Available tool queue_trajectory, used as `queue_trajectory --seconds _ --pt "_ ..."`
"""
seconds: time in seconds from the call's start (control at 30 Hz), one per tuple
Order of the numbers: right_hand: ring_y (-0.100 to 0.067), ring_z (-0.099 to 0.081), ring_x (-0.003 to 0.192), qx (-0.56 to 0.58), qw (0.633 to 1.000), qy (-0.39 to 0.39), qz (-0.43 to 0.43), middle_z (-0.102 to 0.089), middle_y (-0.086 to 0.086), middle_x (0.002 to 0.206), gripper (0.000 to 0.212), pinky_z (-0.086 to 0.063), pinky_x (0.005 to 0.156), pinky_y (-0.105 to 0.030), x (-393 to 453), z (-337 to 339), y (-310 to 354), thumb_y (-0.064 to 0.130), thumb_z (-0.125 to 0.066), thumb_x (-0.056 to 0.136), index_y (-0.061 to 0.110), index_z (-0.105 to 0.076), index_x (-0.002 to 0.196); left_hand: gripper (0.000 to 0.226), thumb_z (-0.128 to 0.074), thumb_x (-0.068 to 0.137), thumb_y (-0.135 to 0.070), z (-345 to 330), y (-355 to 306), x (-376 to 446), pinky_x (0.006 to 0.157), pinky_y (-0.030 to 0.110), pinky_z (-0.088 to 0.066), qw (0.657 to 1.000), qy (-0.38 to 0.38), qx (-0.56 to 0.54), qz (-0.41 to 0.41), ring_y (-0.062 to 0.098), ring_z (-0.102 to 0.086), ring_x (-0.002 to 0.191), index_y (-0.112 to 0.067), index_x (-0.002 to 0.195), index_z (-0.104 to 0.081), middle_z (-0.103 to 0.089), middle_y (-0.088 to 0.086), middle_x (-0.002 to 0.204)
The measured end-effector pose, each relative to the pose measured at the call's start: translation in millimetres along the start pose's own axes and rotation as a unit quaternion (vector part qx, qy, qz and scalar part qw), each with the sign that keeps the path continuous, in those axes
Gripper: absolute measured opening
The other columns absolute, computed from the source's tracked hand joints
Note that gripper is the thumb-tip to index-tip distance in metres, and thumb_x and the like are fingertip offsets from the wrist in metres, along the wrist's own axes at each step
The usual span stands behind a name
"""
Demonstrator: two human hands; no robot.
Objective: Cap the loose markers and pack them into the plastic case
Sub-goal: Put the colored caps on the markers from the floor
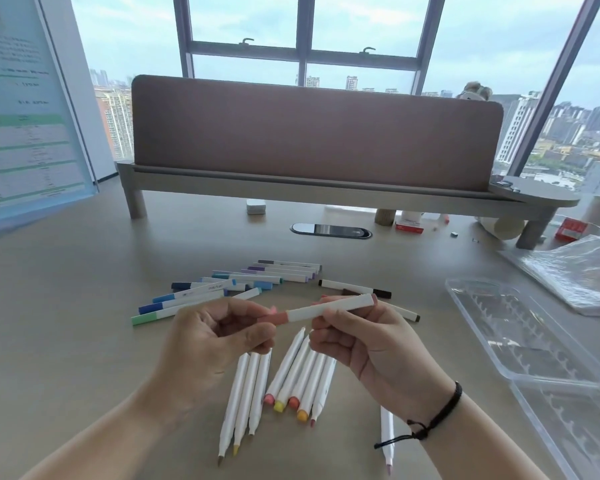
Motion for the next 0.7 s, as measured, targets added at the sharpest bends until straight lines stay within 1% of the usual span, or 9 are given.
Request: queue_trajectory --seconds 0.07,0.2,0.27,0.33,0.4,0.6,0.7 --pt "-0.026 -0.069 0.063 -0.009 1.000 0.002 0.000 -0.069 -0.022 0.078 0.019 -0.060 0.066 -0.034 -0.1 0.3 0.8 0.008 -0.071 0.072 -0.004 -0.074 0.087 0.018 -0.075 0.060 0.001 0.7 2.2 -0.3 0.058 0.028 -0.060 1.000 -0.004 -0.003 0.003 0.028 -0.070 0.058 -0.003 0.078 -0.077 -0.072 0.022 0.072" --pt "-0.028 -0.070 0.063 -0.015 1.000 0.001 -0.004 -0.069 -0.024 0.078 0.023 -0.061 0.066 -0.036 -0.9 2.2 0.4 0.010 -0.076 0.066 -0.003 -0.075 0.084 0.018 -0.076 0.060 0.000 2.7 2.0 -1.2 0.059 0.029 -0.061 1.000 -0.009 0.015 0.002 0.031 -0.071 0.061 -0.004 0.077 -0.078 -0.073 0.022 0.073" --pt "-0.029 -0.071 0.065 -0.020 1.000 0.010 -0.006 -0.070 -0.024 0.080 0.034 -0.061 0.066 -0.036 -1.0 2.0 -0.6 0.016 -0.085 0.059 -0.003 -0.075 0.085 0.017 -0.076 0.060 0.001 4.6 2.1 -1.3 0.058 0.030 -0.061 1.000 -0.014 0.014 0.004 0.033 -0.071 0.061 -0.002 0.077 -0.078 -0.072 0.023 0.074" --pt "-0.029 -0.072 0.067 -0.028 0.999 0.015 -0.003 -0.071 -0.025 0.082 0.050 -0.060 0.068 -0.036 -0.2 2.9 -1.8 0.024 -0.095 0.050 -0.004 -0.075 0.087 0.017 -0.076 0.060 0.001 4.5 1.9 -1.7 0.057 0.030 -0.060 1.000 -0.016 0.014 0.004 0.032 -0.071 0.060 -0.002 0.077 -0.078 -0.072 0.024 0.073" --pt "-0.030 -0.073 0.068 -0.035 0.999 0.013 0.001 -0.071 -0.025 0.082 0.059 -0.060 0.068 -0.036 -0.1 4.1 -2.3 0.029 -0.098 0.045 -0.005 -0.075 0.087 0.015 -0.076 0.059 0.002 2.8 1.3 -2.5 0.055 0.030 -0.060 1.000 -0.013 0.013 0.002 0.030 -0.070 0.057 -0.005 0.073 -0.079 -0.072 0.022 0.071" --pt "-0.031 -0.073 0.069 -0.026 1.000 0.016 0.002 -0.071 -0.027 0.084 0.057 -0.060 0.068 -0.036 -1.2 3.0 -5.1 0.028 -0.097 0.048 -0.006 -0.075 0.088 0.017 -0.075 0.059 0.000 3.4 -1.3 -2.9 0.054 0.029 -0.059 1.000 -0.008 0.014 -0.002 0.028 -0.070 0.056 -0.010 0.072 -0.080 -0.073 0.020 0.070" --pt "-0.031 -0.073 0.068 -0.025 1.000 0.011 -0.002 -0.071 -0.027 0.083 0.049 -0.060 0.067 -0.036 -1.6 2.0 -6.8 0.023 -0.093 0.051 -0.005 -0.075 0.087 0.017 -0.076 0.060 0.000 4.1 0.2 -2.7 0.054 0.030 -0.059 1.000 -0.004 0.016 -0.002 0.027 -0.070 0.056 -0.011 0.071 -0.080 -0.072 0.021 0.069"
Point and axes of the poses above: each hand's wrist, its own x-axis towards the middle knuckle, its own z-axis out of the back of the hand, y = z × x, the point moved 7 cm from there along x, towards the middle knuckle
